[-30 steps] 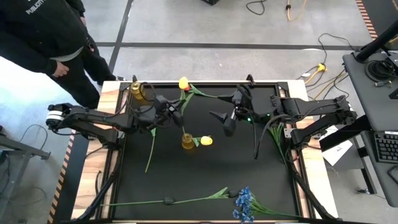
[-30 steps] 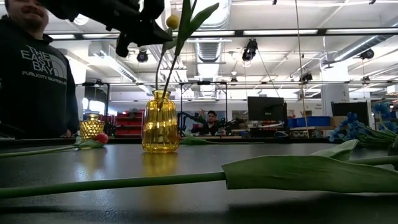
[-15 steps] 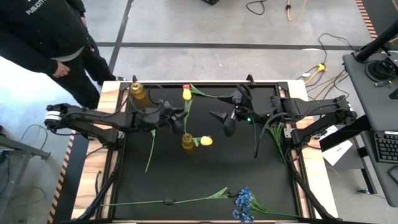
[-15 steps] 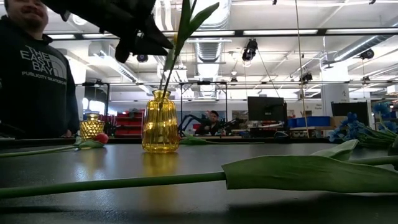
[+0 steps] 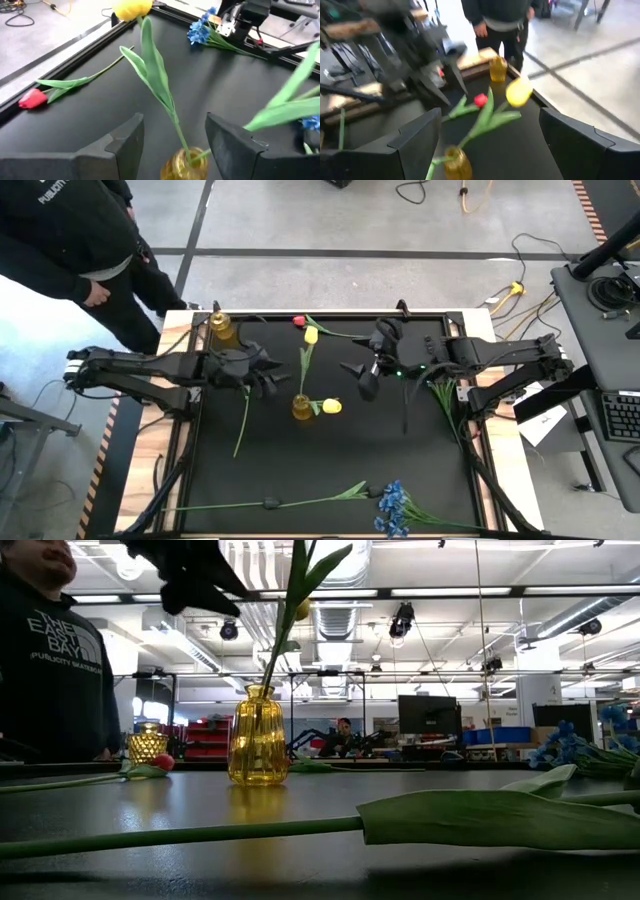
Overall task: Sort flowers into vase by color
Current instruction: Put the top red tulip into the yellow vase
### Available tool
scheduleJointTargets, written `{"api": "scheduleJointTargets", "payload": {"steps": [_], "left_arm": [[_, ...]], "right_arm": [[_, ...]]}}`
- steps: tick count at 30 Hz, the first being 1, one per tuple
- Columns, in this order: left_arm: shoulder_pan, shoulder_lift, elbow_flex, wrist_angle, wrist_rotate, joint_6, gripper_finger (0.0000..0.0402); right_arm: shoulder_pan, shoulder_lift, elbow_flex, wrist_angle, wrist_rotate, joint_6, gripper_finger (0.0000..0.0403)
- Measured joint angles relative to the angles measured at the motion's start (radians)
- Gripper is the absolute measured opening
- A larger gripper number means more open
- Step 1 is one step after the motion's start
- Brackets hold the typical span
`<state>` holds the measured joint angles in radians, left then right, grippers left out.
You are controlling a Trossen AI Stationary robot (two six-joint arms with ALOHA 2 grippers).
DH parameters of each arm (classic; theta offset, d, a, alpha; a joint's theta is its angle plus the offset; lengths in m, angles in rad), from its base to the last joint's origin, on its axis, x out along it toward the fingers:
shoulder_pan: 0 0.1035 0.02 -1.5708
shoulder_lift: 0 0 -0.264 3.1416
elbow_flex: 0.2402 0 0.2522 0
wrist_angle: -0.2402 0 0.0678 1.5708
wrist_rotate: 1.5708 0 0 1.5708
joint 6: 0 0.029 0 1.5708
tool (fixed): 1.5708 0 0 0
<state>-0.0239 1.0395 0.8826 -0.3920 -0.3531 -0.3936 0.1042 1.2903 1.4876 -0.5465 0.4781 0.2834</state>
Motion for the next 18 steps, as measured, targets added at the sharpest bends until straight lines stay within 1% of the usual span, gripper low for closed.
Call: {"api": "scheduleJointTargets", "payload": {"steps": [3, 8, 13, 15, 18], "left_arm": [[-0.002, -0.053, 0.032, -0.092, 0.0, 0.011, 0.0199], [-0.002, -0.159, 0.05, -0.144, -0.002, 0.022, 0.0199], [-0.002, -0.258, 0.043, -0.161, -0.003, 0.016, 0.0199], [-0.002, -0.282, 0.04, -0.177, -0.003, 0.015, 0.0199], [-0.002, -0.305, 0.04, -0.183, -0.003, 0.02, 0.0199]], "right_arm": [[-0.064, 0.026, 0.0, -0.032, -0.081, 0.02, 0.0327], [-0.217, 0.076, 0.001, -0.057, -0.223, -0.03, 0.0327], [-0.4, 0.092, 0.003, -0.054, -0.341, -0.19, 0.0327], [-0.474, 0.11, -0.004, -0.066, -0.388, -0.265, 0.0326], [-0.564, 0.158, -0.028, -0.099, -0.427, -0.386, 0.0326]]}}
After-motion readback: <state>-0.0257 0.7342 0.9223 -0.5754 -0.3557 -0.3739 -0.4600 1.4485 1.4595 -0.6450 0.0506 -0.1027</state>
